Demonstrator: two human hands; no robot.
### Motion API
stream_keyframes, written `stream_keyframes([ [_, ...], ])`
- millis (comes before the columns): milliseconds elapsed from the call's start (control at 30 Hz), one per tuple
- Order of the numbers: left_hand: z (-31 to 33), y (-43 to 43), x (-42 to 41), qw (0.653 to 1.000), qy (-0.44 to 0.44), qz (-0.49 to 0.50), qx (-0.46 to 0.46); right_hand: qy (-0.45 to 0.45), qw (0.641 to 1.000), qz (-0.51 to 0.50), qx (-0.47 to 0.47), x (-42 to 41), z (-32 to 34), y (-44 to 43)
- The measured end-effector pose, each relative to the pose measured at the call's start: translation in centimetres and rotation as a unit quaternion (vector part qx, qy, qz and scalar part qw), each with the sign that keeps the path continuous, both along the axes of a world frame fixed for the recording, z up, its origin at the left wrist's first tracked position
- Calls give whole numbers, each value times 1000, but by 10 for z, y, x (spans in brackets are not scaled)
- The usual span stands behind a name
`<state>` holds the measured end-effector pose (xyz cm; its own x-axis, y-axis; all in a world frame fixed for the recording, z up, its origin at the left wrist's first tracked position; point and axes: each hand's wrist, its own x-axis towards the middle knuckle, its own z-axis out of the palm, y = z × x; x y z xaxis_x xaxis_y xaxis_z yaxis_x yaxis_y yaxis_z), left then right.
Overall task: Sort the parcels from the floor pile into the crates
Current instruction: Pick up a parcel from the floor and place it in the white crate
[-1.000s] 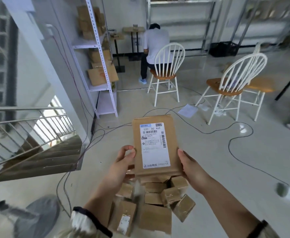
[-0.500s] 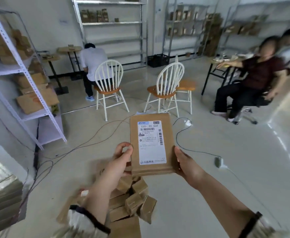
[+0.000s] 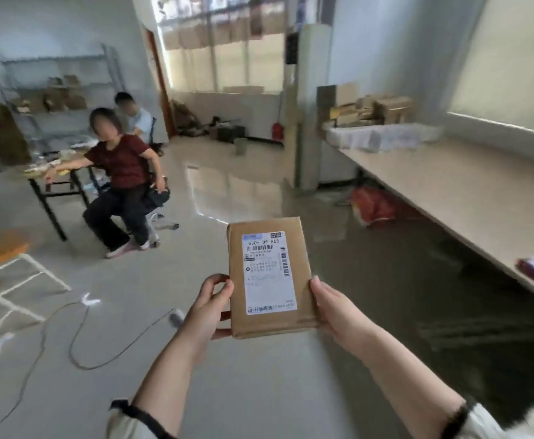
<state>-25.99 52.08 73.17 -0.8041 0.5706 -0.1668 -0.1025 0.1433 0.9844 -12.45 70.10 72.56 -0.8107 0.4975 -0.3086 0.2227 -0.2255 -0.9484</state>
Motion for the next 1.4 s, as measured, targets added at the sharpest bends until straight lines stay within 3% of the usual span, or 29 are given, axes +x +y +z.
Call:
stream_keyframes([
  [200,-3,159,97,964,-3,-266,-1,47,964,-259,-31,166,-4,66],
  [400,-31,270,260,892,-10,-449,-41,-22,879,-475,-36,343,-27,85],
  [567,-55,329,386,819,-26,-566,-88,-37,815,-572,-78,464,-53,85],
  [667,-69,362,448,789,-30,-604,-104,-40,782,-613,-102,519,-69,100],
  [833,-102,421,520,761,-34,-632,-142,-53,759,-632,-143,577,-95,143],
  [1000,-150,482,560,748,-54,-623,-223,-59,724,-659,-195,605,-148,201],
  [1200,-225,568,604,730,-51,-626,-270,-97,652,-722,-210,631,-225,288],
  [1400,-322,651,645,703,-24,-661,-259,-117,659,-698,-254,672,-299,364],
])
